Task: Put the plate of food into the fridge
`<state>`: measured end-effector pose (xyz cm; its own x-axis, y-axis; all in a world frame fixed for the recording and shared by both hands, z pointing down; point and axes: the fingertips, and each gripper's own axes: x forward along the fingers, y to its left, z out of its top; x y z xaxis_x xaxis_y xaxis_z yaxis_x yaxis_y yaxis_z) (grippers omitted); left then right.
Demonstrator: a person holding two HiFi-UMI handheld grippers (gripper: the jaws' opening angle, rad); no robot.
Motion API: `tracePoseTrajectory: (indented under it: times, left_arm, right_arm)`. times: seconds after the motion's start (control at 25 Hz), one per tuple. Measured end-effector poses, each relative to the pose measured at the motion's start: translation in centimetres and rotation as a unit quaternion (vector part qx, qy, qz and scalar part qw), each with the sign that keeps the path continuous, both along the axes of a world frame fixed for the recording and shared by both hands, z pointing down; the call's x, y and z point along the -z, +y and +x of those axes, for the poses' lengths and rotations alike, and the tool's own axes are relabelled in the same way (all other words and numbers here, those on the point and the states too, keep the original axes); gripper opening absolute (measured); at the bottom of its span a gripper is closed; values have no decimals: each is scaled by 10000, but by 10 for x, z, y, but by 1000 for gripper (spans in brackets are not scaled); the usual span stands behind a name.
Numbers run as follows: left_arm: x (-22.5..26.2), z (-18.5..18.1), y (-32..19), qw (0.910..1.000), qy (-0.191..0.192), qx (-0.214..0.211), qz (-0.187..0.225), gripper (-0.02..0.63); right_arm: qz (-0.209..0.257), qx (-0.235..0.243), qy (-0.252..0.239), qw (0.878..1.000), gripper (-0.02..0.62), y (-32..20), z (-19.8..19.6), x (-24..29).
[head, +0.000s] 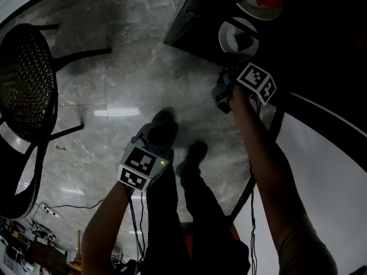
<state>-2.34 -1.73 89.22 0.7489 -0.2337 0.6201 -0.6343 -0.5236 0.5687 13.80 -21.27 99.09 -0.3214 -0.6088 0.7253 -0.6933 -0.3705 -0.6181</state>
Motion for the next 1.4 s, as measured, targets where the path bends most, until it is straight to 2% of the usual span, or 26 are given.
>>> tracePoseTrajectory:
  times: [0.52, 1.12, 1.4]
  left_arm:
    - [-1, 10, -18, 9999, -10, 1, 117, 11]
    - [-3, 9, -12, 10000, 12, 46, 81, 11]
    - [-1, 9, -12, 9999, -41, 51, 96, 11]
  right_arm:
    - [-36, 165, 158, 9997, 41, -12, 12, 1]
    - [-167, 173, 115, 9996, 41, -15, 14, -1]
    - [-50, 508, 267, 9983, 43, -16, 5, 11]
